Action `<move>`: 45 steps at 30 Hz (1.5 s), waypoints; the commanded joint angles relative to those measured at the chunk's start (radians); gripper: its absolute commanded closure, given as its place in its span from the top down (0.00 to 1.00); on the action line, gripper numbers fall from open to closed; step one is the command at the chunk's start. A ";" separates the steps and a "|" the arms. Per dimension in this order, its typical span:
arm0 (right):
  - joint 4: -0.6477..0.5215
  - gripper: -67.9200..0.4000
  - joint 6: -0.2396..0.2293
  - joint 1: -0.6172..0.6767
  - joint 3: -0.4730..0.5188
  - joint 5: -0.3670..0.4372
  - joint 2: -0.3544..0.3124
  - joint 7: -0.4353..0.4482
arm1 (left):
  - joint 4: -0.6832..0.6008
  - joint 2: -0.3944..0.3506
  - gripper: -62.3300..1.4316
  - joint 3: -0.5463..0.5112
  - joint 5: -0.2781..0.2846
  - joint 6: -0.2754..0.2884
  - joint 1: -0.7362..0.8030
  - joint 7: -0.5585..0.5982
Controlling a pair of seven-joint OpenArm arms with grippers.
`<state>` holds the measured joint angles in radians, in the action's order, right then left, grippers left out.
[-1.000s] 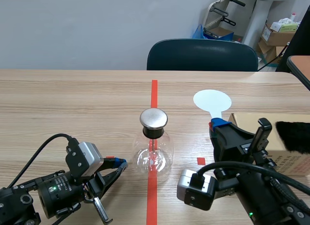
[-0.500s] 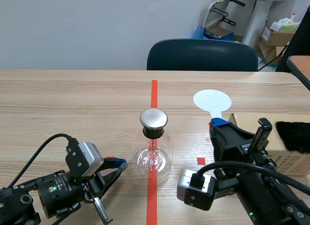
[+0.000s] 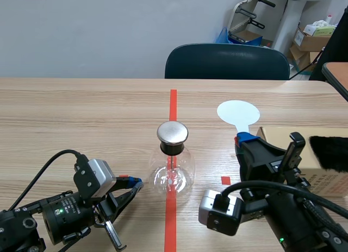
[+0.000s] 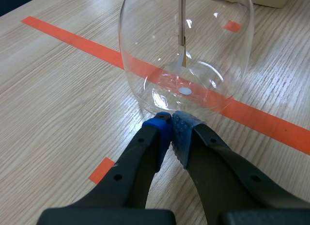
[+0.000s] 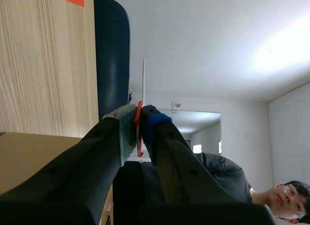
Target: Do the electroscope experiment
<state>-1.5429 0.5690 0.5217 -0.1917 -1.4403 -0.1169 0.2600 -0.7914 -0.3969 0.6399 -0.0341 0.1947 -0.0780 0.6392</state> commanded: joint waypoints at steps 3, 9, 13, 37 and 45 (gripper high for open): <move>-0.014 0.02 0.015 -0.006 0.003 0.004 -0.008 -0.007 | -0.013 0.000 0.09 -0.008 0.004 0.002 -0.005 0.014; -0.014 0.02 0.048 -0.006 0.003 0.004 -0.008 -0.011 | -0.013 0.000 0.09 -0.008 0.004 0.002 -0.005 0.014; -0.014 0.02 0.079 -0.006 0.003 0.004 -0.008 0.010 | -0.013 0.000 0.09 -0.008 0.004 0.002 -0.005 0.014; -0.014 0.02 0.086 -0.007 0.003 0.004 -0.008 0.425 | -0.013 0.000 0.09 -0.008 0.004 0.002 -0.005 0.014; -0.014 0.02 0.086 -0.007 0.003 0.004 -0.008 0.439 | -0.013 0.000 0.09 -0.008 0.004 0.002 -0.005 0.014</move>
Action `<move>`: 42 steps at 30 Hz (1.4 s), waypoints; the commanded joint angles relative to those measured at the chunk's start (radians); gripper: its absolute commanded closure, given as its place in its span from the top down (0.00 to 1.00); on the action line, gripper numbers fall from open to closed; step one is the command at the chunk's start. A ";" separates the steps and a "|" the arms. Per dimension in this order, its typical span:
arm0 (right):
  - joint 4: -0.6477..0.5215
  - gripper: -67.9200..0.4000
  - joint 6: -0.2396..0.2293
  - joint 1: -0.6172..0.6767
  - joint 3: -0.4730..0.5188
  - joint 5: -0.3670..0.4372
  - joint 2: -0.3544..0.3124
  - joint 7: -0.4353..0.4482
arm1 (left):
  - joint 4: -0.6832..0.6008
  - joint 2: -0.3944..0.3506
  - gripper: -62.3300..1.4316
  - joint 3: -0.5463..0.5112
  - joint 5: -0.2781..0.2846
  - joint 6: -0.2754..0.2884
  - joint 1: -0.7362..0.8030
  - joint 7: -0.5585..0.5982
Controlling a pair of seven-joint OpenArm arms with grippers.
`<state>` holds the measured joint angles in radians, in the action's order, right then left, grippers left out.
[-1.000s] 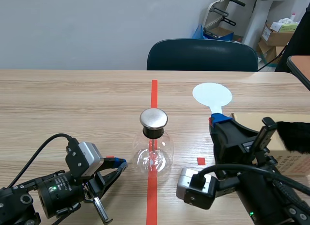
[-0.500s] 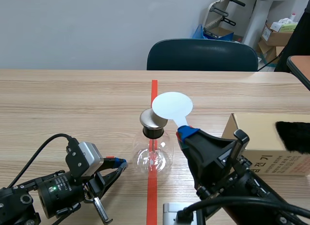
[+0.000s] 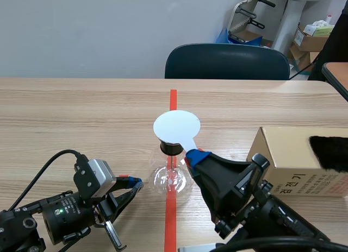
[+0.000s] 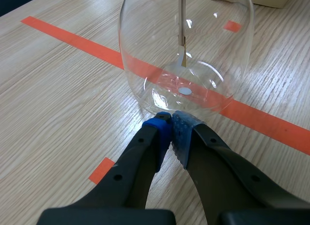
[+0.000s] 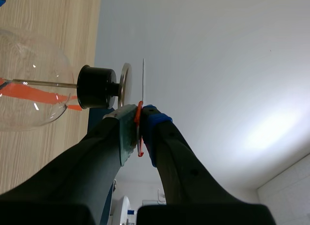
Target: Do the electroscope experiment
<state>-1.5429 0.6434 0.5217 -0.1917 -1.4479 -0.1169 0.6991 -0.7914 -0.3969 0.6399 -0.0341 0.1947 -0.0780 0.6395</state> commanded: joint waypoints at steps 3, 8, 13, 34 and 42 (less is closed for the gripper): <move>-0.014 0.02 0.012 -0.007 0.003 0.011 -0.008 0.000 | -0.013 0.000 0.09 -0.008 0.004 0.002 -0.005 0.014; -0.014 0.02 0.012 -0.007 0.003 0.011 -0.008 -0.002 | -0.013 0.000 0.09 -0.008 0.004 0.002 -0.005 0.014; -0.014 0.02 0.012 -0.007 0.003 0.011 -0.008 -0.067 | -0.013 0.000 0.09 -0.008 0.004 0.002 -0.005 0.014; -0.014 0.02 0.012 -0.006 0.003 0.011 -0.008 -0.627 | -0.013 0.000 0.09 -0.008 0.004 -0.002 -0.005 0.014; -0.014 0.02 0.012 -0.006 0.003 0.011 -0.008 -0.562 | -0.013 0.000 0.09 -0.008 0.004 -0.011 -0.005 0.014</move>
<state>-1.5429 0.6430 0.5217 -0.1917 -1.4433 -0.1169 0.1295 -0.7914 -0.3969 0.6399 -0.0341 0.1894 -0.0780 0.6395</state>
